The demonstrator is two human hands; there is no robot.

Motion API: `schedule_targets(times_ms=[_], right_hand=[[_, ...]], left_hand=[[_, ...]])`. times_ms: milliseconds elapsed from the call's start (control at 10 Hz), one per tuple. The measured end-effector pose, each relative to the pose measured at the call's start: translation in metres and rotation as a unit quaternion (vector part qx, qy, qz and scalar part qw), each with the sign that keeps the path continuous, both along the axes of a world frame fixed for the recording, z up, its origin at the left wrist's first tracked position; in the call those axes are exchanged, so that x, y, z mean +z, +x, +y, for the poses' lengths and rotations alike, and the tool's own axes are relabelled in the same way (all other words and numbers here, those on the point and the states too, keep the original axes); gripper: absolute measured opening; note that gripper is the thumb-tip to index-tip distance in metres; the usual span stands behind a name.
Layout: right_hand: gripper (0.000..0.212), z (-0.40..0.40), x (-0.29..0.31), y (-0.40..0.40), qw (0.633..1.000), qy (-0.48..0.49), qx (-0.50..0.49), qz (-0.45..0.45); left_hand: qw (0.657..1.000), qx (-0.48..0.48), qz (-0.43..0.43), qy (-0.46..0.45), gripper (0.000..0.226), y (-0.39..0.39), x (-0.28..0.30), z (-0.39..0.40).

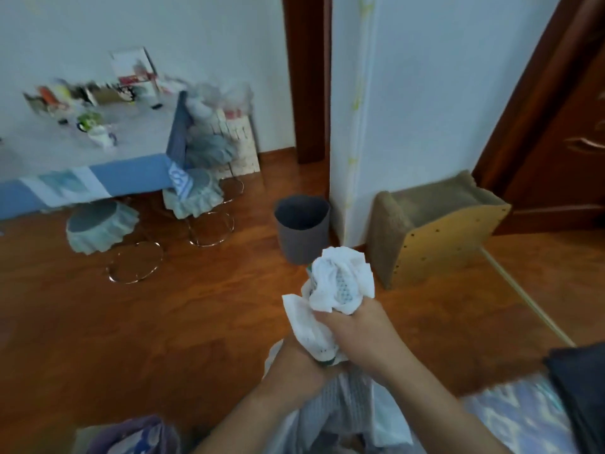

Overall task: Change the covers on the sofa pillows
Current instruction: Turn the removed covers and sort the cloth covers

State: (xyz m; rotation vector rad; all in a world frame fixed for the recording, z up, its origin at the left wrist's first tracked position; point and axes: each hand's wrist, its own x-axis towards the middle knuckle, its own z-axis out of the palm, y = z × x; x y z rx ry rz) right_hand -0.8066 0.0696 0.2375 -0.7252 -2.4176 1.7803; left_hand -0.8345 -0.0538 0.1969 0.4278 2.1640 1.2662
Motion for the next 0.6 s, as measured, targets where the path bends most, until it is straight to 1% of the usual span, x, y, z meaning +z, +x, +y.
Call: schedule_targets(times_ms=[100,200,300,400,500,600], right_hand=[[0.027,0.017,0.011,-0.065,0.991,0.104,0.086,0.0],[0.025,0.03,0.015,-0.14,0.979,0.16,0.115,0.047],[0.031,0.04,0.006,-0.224,0.969,0.186,0.13,0.095],[0.033,0.056,-0.017,-0.303,0.977,0.181,0.086,0.076],[0.019,0.077,-0.051,-0.371,0.986,0.152,0.054,0.052],[0.028,0.093,-0.073,-0.416,0.995,0.089,0.042,-0.001]], left_hand=[[0.994,-0.053,0.009,-0.1,0.024,-0.073,0.027,0.016],[0.998,-0.016,0.008,-0.053,0.02,-0.152,0.014,0.025],[0.995,0.01,0.044,-0.092,0.026,-0.24,-0.02,0.035],[0.989,0.03,0.076,-0.123,0.025,-0.333,-0.049,0.055],[0.98,-0.03,0.08,-0.182,0.016,-0.412,-0.074,0.081],[0.978,-0.047,-0.001,-0.202,0.022,-0.478,-0.092,0.098]])
